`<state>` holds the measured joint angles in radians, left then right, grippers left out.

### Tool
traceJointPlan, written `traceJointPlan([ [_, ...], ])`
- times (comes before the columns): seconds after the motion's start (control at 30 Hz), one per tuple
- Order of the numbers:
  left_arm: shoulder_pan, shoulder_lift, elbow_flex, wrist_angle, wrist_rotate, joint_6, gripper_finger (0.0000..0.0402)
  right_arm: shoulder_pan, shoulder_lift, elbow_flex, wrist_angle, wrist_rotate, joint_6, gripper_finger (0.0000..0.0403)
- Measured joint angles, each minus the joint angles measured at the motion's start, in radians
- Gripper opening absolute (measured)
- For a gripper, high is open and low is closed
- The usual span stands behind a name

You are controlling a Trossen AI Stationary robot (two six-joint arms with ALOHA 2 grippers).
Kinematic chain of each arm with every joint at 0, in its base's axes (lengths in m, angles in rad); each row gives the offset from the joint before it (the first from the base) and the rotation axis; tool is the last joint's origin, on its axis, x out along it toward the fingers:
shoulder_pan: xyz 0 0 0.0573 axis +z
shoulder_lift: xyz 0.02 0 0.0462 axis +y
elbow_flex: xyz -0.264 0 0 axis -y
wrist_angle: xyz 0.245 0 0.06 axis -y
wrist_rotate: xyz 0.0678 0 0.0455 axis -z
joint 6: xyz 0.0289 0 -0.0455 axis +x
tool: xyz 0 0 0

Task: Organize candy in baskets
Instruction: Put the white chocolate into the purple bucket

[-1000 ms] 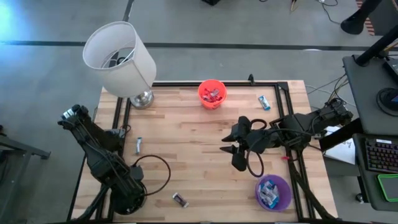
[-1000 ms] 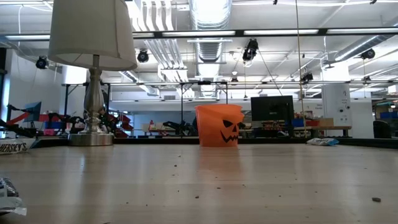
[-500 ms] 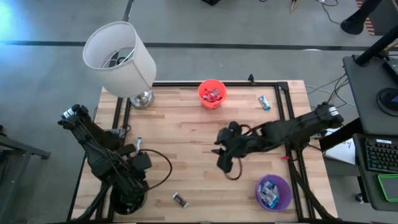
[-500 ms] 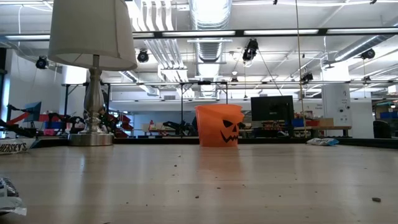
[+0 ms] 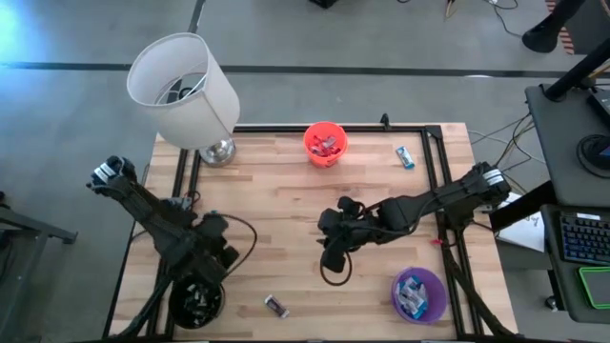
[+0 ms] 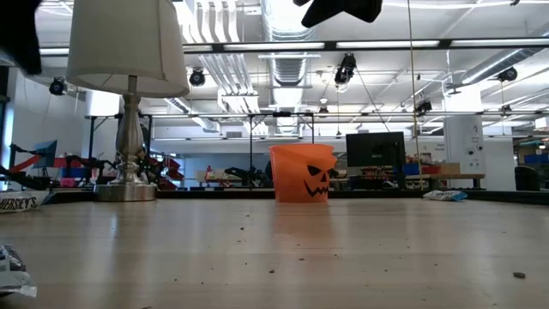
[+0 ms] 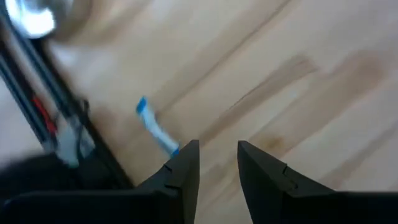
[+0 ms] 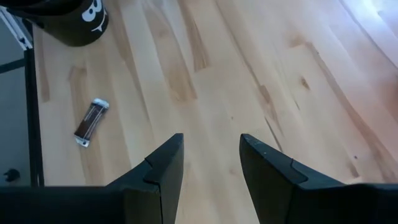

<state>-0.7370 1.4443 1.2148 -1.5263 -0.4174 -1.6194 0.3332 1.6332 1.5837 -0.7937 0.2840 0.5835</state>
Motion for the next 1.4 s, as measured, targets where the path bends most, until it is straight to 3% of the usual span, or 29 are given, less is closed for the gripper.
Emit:
traceJointPlan([
  [0.2,0.062,-0.074,-0.207,0.068,0.192,-0.223,0.0091,0.0,-0.001,0.0,0.012,-0.004,-0.007,0.0148],
  [0.4,0.111,-0.162,-0.32,0.104,0.226,-0.446,0.0091,0.0,-0.006,0.0,0.022,-0.005,-0.021,0.0148],
  [0.83,0.237,-0.255,-0.477,0.285,0.218,-0.396,0.0115,0.0,-0.006,0.0,0.022,-0.034,-0.045,0.0148],
  [1.4,0.401,-0.173,-0.501,0.308,0.27,-0.301,0.0107,0.0,-0.006,0.0,0.026,-0.031,-0.018,0.0148],
])
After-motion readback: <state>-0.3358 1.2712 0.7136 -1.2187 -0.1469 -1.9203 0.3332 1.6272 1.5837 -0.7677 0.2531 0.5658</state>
